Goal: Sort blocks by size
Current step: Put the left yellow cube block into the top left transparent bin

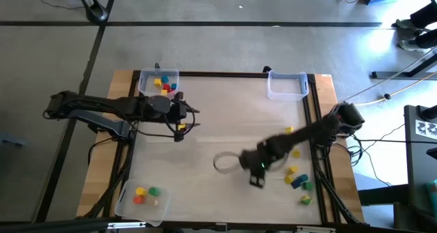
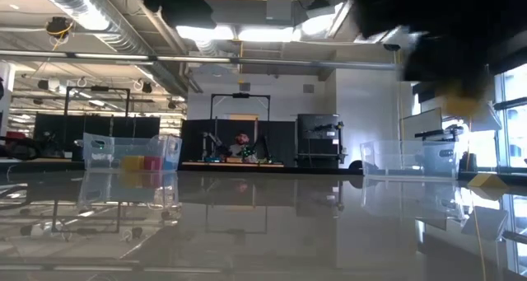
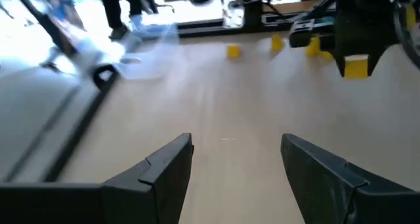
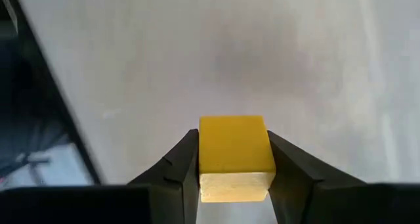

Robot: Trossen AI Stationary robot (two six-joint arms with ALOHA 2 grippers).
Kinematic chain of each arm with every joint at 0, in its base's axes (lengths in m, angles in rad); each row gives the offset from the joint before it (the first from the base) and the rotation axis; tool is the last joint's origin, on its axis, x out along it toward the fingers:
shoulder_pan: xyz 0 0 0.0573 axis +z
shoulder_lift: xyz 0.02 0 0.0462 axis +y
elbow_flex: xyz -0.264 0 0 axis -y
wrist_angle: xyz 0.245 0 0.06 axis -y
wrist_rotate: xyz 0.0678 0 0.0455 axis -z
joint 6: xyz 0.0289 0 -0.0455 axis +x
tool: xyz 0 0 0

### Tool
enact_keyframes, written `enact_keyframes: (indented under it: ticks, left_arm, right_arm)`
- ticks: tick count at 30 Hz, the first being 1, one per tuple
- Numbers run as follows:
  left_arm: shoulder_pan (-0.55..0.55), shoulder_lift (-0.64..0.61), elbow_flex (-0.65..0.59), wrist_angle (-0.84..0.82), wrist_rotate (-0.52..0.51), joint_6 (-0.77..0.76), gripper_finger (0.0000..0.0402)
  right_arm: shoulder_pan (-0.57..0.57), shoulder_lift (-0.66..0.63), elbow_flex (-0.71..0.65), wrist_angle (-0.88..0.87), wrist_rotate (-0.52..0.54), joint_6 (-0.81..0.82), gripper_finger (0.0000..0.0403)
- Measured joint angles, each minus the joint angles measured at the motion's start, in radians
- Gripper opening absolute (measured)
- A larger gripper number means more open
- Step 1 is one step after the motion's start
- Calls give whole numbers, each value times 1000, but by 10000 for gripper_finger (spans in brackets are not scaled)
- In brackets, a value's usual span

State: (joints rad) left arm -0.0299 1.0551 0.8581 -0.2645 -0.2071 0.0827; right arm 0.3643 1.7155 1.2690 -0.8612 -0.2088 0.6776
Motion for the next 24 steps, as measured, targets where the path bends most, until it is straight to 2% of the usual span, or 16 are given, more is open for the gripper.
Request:
enact_keyframes:
  ticks: [6,12,17,22,24]
  left_arm:
    - [0,-17,0,-27,-117,152,221]
    - [4,-17,0,-55,-186,269,221]
    - [45,-17,0,-46,-211,349,221]
    - [85,-13,0,-18,-211,495,221]
    - [97,0,0,41,-207,564,221]
  right_arm:
    - [-239,-40,8,108,90,-278,133]
    - [-451,-32,7,335,64,-491,133]
    - [-575,-31,7,565,-36,-576,133]
    - [-656,-17,7,821,-203,-602,133]
    - [-678,2,7,943,-270,-584,133]
